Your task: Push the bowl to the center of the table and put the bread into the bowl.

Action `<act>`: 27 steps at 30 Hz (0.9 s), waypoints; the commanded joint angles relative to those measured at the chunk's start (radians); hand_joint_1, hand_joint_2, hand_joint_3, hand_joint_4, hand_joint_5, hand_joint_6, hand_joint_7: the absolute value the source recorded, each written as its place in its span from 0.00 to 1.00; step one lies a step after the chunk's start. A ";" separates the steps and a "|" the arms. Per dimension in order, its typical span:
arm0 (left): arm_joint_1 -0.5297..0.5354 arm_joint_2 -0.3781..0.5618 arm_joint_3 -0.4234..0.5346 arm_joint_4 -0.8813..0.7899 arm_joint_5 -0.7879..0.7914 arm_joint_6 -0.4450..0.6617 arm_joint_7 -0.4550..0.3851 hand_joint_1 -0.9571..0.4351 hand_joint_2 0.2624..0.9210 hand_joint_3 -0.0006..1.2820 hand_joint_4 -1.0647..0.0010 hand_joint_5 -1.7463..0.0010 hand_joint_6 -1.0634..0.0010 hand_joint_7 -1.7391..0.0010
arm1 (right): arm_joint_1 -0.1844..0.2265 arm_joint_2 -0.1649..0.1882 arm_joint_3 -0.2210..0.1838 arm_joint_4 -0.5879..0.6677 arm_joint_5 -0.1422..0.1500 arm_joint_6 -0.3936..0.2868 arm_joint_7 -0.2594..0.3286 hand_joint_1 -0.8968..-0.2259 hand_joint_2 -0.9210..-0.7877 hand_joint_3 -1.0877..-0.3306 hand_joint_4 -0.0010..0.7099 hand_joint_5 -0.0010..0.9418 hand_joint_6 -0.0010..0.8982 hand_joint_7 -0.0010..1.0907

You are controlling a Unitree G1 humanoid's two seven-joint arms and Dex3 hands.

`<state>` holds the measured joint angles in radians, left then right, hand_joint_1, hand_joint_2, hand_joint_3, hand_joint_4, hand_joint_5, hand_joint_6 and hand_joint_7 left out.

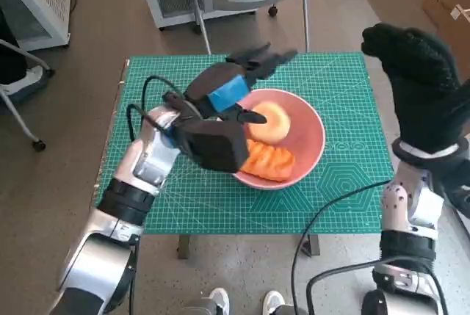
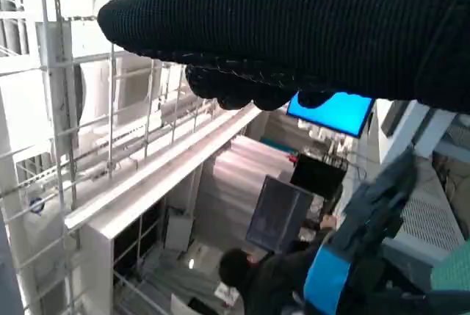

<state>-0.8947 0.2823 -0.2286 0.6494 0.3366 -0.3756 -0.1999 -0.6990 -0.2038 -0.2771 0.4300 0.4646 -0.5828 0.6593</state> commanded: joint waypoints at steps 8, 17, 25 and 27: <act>0.030 -0.042 0.231 -0.056 -0.444 0.015 -0.237 0.23 1.00 0.20 1.00 1.00 1.00 0.92 | -0.058 -0.044 0.007 0.019 -0.040 0.025 -0.045 0.37 0.00 0.46 0.46 0.00 0.48 0.00; 0.067 -0.104 0.354 -0.231 -0.639 0.064 -0.203 0.21 1.00 0.27 1.00 1.00 0.99 0.88 | -0.129 -0.071 0.010 0.036 -0.061 0.048 -0.075 0.33 0.00 0.48 0.47 0.00 0.47 0.00; 0.094 -0.112 0.381 -0.303 -0.633 0.050 -0.152 0.19 1.00 0.31 1.00 1.00 1.00 0.81 | -0.191 -0.070 0.014 0.097 -0.074 0.047 -0.084 0.36 0.00 0.47 0.47 0.00 0.49 0.01; 0.100 -0.107 0.382 -0.321 -0.630 0.054 -0.149 0.18 1.00 0.31 1.00 1.00 1.00 0.81 | -0.207 -0.070 0.015 0.112 -0.078 0.051 -0.086 0.36 0.00 0.47 0.46 0.00 0.49 0.01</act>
<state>-0.8167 0.1757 0.1428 0.3627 -0.2940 -0.3259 -0.3600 -0.8864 -0.2720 -0.2669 0.5111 0.3957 -0.5456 0.5866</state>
